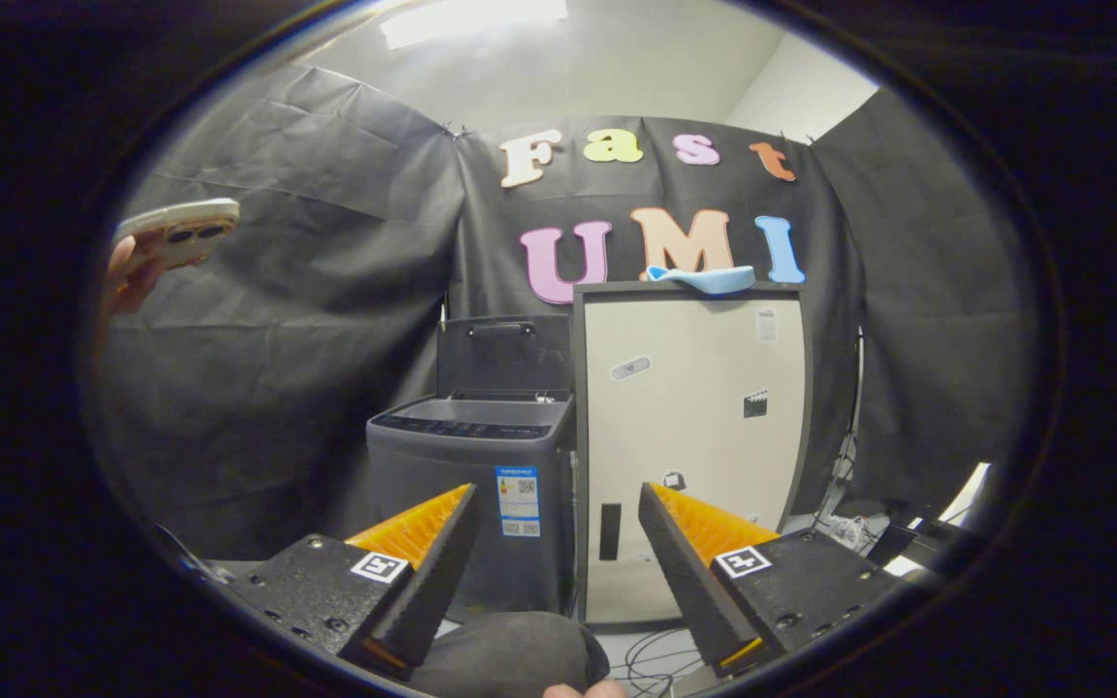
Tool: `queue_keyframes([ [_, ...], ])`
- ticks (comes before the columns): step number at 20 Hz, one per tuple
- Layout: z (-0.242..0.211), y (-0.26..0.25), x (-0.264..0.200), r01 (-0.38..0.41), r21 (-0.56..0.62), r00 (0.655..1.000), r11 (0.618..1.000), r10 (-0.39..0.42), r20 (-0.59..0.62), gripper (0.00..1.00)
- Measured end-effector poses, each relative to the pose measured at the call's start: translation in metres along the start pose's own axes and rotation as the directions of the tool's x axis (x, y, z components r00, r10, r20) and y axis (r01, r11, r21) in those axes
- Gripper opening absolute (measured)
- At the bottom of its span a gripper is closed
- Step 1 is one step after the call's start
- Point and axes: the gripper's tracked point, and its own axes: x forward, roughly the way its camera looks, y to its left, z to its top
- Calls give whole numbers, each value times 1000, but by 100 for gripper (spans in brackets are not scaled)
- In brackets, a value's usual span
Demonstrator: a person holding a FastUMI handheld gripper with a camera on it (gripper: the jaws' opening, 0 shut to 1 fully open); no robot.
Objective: Put the clothes into the washing machine and then close the washing machine lid.
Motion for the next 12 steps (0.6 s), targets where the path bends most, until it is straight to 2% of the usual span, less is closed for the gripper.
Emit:
queue_keyframes([
  [6, 23, -1, 12, 7, 32, 1000, 999, -8, 19, 99],
  [12, 57, -16, 34, 49, 88, 997, 995, -53, 50, 99],
])
